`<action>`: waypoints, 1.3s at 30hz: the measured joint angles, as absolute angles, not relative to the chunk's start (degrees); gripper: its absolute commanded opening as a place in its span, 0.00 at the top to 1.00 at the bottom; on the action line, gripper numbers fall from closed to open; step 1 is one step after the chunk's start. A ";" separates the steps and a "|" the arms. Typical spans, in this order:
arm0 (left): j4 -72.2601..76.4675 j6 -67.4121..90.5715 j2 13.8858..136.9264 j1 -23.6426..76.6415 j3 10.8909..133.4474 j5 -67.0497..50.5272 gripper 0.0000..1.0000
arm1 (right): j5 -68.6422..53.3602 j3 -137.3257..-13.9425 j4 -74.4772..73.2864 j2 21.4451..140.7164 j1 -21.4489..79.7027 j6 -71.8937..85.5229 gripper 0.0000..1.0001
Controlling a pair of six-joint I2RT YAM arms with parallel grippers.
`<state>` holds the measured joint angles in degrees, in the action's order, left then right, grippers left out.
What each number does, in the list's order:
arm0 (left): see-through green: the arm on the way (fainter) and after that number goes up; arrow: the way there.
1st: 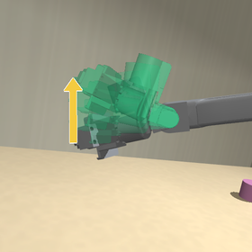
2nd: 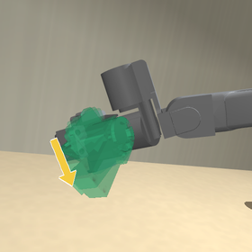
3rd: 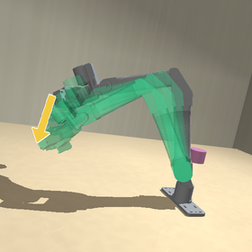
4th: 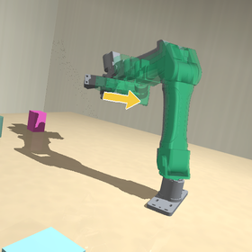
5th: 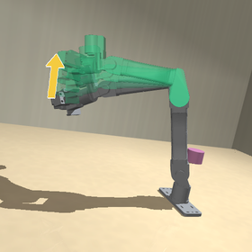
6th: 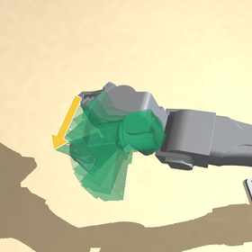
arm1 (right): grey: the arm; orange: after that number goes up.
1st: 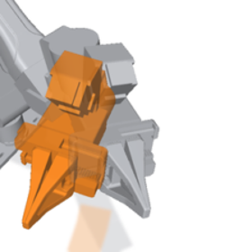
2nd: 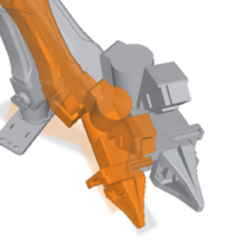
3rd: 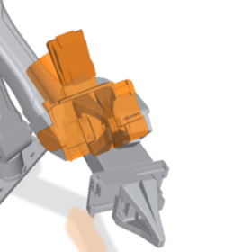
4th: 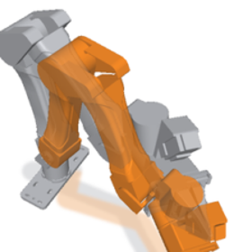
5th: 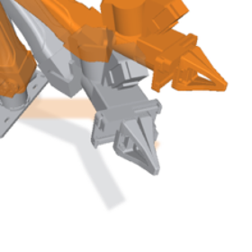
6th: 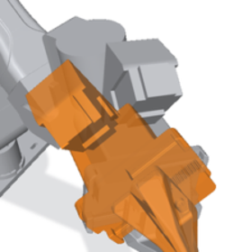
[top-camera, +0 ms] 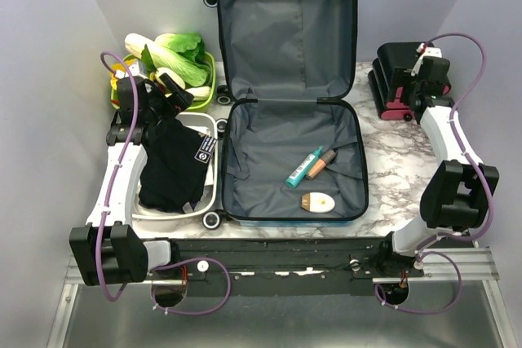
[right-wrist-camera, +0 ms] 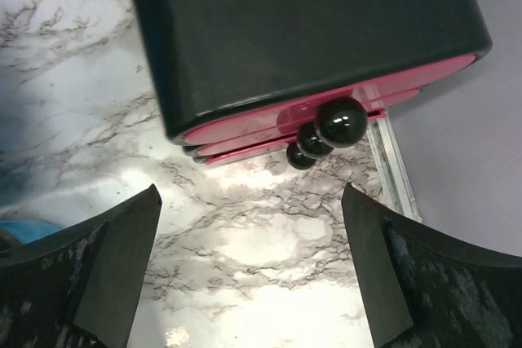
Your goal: Open, take out, and arrange the luggage
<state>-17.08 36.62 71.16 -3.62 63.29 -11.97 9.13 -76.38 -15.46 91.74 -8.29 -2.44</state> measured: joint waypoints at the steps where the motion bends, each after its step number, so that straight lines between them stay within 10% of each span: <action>1: -17.06 36.62 71.13 -3.62 63.29 -12.10 0.01 | 7.88 -76.34 -15.46 92.05 -9.17 -2.48 0.00; 26: -17.02 36.60 69.32 -3.60 63.22 -12.60 0.01 | -26.59 -86.67 -14.66 108.44 -23.79 -22.98 0.36; 39: -17.28 36.64 68.23 -3.25 63.22 -12.29 0.01 | -28.01 -87.59 -14.59 109.25 -24.10 -22.17 0.86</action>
